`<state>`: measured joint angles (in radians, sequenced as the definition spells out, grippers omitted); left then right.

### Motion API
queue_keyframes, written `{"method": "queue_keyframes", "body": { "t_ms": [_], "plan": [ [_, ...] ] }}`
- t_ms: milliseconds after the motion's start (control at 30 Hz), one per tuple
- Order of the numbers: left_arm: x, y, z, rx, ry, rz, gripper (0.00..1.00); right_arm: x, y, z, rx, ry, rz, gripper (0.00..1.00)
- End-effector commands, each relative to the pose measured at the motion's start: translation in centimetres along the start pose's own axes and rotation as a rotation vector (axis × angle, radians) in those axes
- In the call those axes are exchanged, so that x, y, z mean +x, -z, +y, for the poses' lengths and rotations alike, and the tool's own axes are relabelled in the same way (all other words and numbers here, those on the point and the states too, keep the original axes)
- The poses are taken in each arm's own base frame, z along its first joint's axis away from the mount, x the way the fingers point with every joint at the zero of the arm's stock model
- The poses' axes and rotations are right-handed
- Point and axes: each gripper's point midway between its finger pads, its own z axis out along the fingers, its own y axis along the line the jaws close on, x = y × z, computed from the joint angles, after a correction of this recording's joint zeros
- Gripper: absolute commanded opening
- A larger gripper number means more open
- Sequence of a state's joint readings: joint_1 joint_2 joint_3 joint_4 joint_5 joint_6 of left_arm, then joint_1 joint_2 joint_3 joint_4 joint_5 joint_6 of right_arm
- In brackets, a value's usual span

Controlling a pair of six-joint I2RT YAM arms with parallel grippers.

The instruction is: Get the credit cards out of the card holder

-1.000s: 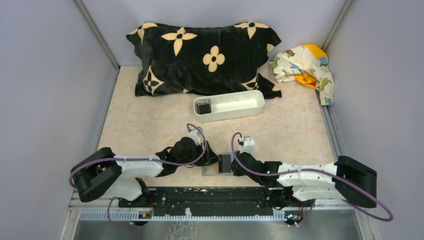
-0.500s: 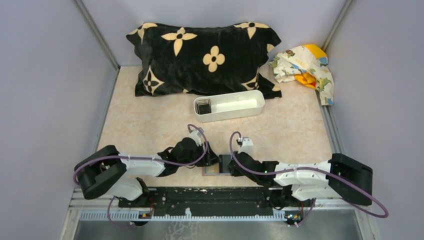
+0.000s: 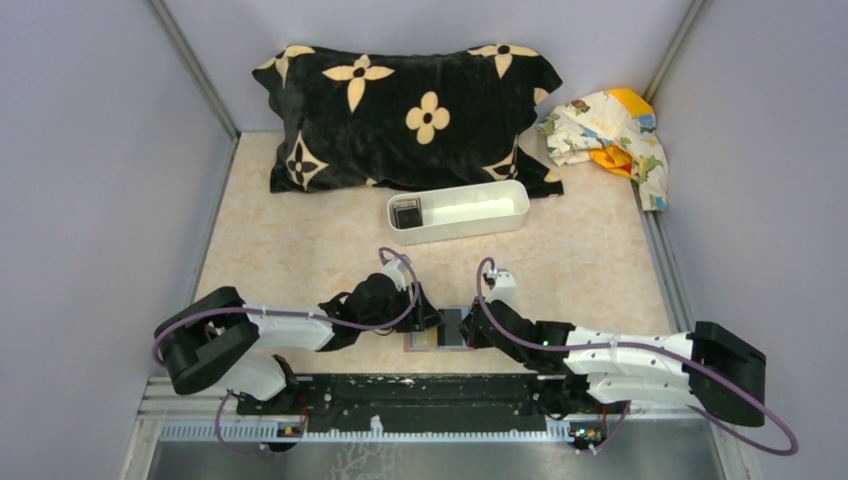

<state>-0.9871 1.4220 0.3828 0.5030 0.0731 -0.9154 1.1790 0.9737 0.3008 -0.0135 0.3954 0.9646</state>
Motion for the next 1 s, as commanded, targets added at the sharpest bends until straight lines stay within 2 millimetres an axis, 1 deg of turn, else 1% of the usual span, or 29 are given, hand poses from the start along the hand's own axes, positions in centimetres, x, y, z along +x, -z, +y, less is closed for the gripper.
{"method": "queue_keyframes", "body": {
  "t_ms": [0,167,233,333,567,767,833,900,967],
  "plan": [
    [-0.1,-0.2,-0.9,0.032,-0.018,0.001,0.62,-0.7,-0.1,-0.9,0.022,0.0,-0.029,0.0],
    [-0.1,-0.3,-0.9,0.032,-0.021,0.001,0.62,1.4,-0.9,-3.7,0.11,0.028,0.015,0.0],
    [-0.2,-0.3,-1.0,0.034,-0.023,-0.001,0.62,2.1,-1.1,-4.3,0.123,0.032,0.034,0.0],
    [-0.2,-0.3,-1.0,0.034,-0.024,0.0,0.62,2.6,-1.4,-4.4,0.117,0.025,0.047,0.0],
    [-0.1,-0.7,-1.1,0.04,-0.027,0.006,0.62,2.8,-1.5,-4.3,0.112,0.017,0.05,0.0],
    [0.0,-1.2,-1.1,0.044,-0.027,0.015,0.64,2.9,-1.5,-4.4,0.109,0.012,0.055,0.0],
    [0.1,-1.3,-1.4,0.063,-0.019,0.021,0.64,3.0,-1.5,-4.4,0.108,0.012,0.058,0.0],
    [0.3,-1.3,-1.7,0.081,-0.011,0.029,0.62,3.1,-1.5,-4.5,0.11,0.011,0.058,0.0],
    [0.4,-1.3,-1.9,0.092,-0.003,0.031,0.56,3.2,-1.5,-4.6,0.112,0.013,0.062,0.0]
  ]
}}
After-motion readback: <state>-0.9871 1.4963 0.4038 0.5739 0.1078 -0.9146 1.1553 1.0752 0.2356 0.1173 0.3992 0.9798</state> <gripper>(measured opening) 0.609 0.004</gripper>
